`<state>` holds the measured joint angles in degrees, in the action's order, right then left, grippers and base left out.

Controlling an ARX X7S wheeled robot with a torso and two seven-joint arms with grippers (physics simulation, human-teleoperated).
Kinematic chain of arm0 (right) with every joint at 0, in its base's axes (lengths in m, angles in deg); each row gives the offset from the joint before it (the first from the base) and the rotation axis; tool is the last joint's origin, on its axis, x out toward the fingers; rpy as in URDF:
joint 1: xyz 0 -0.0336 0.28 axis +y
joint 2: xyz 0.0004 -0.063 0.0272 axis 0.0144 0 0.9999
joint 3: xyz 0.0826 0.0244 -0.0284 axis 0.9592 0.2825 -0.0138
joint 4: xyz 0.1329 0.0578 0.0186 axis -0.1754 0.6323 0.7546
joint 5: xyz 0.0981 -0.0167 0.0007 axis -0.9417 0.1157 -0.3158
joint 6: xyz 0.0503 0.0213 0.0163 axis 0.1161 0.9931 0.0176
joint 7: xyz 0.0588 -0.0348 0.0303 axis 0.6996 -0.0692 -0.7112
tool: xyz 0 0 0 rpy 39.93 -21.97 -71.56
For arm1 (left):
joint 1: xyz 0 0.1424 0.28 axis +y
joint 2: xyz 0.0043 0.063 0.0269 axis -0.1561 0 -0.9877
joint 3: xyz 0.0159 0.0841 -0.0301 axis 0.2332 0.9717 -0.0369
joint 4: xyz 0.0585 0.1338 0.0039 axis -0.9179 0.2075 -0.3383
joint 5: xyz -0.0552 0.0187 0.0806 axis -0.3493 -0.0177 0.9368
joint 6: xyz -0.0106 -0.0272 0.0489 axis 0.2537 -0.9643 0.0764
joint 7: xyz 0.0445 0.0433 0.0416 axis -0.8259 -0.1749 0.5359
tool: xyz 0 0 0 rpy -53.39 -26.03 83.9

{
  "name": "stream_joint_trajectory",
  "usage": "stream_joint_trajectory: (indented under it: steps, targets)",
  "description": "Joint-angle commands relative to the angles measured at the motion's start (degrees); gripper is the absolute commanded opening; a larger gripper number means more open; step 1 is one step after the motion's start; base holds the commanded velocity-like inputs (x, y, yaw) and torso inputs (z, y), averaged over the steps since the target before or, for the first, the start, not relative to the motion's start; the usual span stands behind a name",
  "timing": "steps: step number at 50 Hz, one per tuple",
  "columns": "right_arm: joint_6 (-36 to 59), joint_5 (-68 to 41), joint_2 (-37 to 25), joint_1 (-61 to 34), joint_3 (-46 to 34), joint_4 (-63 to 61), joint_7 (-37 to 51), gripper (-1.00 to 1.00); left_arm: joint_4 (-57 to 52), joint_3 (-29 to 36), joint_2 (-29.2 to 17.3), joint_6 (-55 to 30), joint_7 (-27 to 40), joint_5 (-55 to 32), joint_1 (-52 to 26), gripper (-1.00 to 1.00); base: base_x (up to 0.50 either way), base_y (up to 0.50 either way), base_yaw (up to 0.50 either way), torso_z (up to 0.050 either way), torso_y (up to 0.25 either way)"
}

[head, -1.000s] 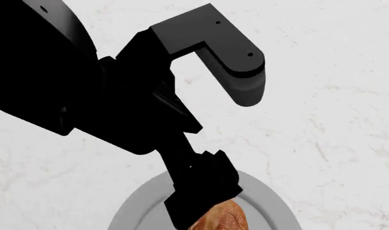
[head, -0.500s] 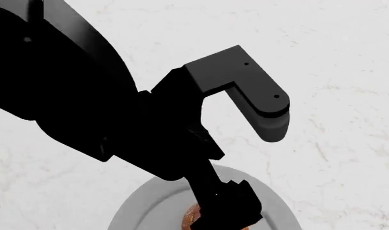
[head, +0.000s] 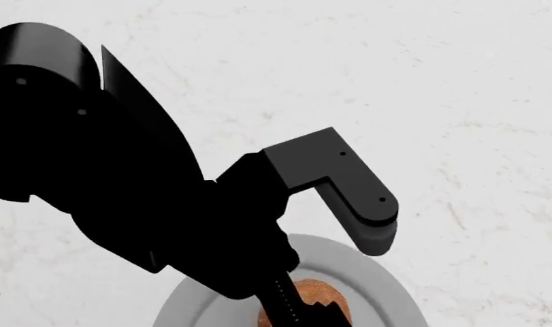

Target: Place all breads on the cutting board.

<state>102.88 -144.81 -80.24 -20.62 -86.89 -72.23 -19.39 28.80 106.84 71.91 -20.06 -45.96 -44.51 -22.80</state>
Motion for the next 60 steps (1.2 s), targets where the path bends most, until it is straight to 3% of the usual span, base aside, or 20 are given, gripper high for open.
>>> stream_joint_trajectory:
  steps: [1,24,25,34,39,52,60]
  targets:
    - [-0.4,0.2,-0.4,0.2,-0.2,-0.1,-0.2,1.00,-0.2,1.5,0.1,-0.5,1.4,-0.7,1.0,1.00,0.00,0.00,0.00,0.000,0.000]
    - [-2.5,1.0,-1.6,3.1,-0.6,-1.2,-0.6,1.00,0.5,3.6,1.4,0.9,1.2,1.0,2.9,1.00,0.00,0.01,0.00,0.000,0.000]
    - [-2.6,1.0,-1.6,3.1,-0.6,-1.2,-0.7,1.00,0.4,3.6,1.4,0.9,1.3,1.0,2.8,-1.00,0.00,0.00,0.00,0.000,0.000]
    - [-2.2,0.7,-1.5,2.6,-0.7,-1.1,-0.4,1.00,-0.1,3.3,0.9,1.0,2.2,0.2,1.9,-1.00,0.00,0.01,0.00,0.000,0.000]
    - [-1.8,0.6,-1.7,2.0,-0.6,-1.0,-0.6,1.00,-0.2,1.9,0.3,-1.0,1.6,-1.3,-3.2,-1.00,0.00,0.00,0.00,0.000,-0.003]
    - [-3.7,2.2,-1.4,2.9,-0.6,-0.8,-2.2,1.00,0.3,-2.5,-8.3,-9.1,-1.0,-5.9,-20.9,-1.00,0.00,0.01,0.00,0.000,0.000]
    - [-5.8,3.0,-2.0,4.7,-0.3,-1.0,-3.3,1.00,2.2,-2.6,-13.7,-11.7,-5.9,-0.2,-25.9,-1.00,0.00,0.01,0.00,0.000,0.000]
